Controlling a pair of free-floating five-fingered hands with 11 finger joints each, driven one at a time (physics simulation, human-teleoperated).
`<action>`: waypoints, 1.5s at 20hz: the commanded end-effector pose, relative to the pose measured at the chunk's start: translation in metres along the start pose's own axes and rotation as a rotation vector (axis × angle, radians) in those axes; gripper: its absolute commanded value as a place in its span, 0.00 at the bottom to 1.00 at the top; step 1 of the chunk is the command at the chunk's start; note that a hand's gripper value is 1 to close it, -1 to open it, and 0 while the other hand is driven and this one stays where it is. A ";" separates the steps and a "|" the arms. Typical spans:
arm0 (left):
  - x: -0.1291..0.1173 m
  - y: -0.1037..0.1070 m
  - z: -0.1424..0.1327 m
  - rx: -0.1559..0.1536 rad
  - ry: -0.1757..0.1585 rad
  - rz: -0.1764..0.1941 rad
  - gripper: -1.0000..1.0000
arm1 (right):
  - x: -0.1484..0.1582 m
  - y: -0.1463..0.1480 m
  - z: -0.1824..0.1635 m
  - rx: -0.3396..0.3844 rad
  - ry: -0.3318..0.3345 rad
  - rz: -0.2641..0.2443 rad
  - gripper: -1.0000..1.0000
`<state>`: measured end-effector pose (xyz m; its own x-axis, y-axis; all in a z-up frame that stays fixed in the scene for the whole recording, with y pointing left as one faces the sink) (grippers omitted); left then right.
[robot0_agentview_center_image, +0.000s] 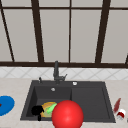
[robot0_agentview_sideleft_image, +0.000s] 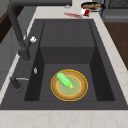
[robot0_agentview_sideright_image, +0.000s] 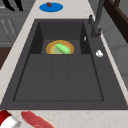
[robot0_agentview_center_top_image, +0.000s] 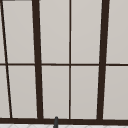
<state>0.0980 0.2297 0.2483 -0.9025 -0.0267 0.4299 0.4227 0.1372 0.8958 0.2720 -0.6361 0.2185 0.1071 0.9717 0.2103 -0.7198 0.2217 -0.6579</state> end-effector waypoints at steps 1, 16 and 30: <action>0.000 0.000 0.000 0.000 0.000 0.000 0.50 | 0.001 0.001 0.012 -0.028 0.066 -0.090 0.00; 0.000 0.000 0.000 0.000 0.000 0.000 0.50 | 0.004 0.023 0.058 -0.063 0.197 -0.103 0.00; 0.000 0.000 0.000 0.000 0.000 0.000 0.50 | 0.005 0.030 0.100 -0.050 0.336 -0.119 0.00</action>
<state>0.0980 0.2297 0.2483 -0.9025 -0.0267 0.4299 0.4227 0.1372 0.8958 0.1850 -0.6327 0.2716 0.3084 0.9506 0.0347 -0.6868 0.2478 -0.6833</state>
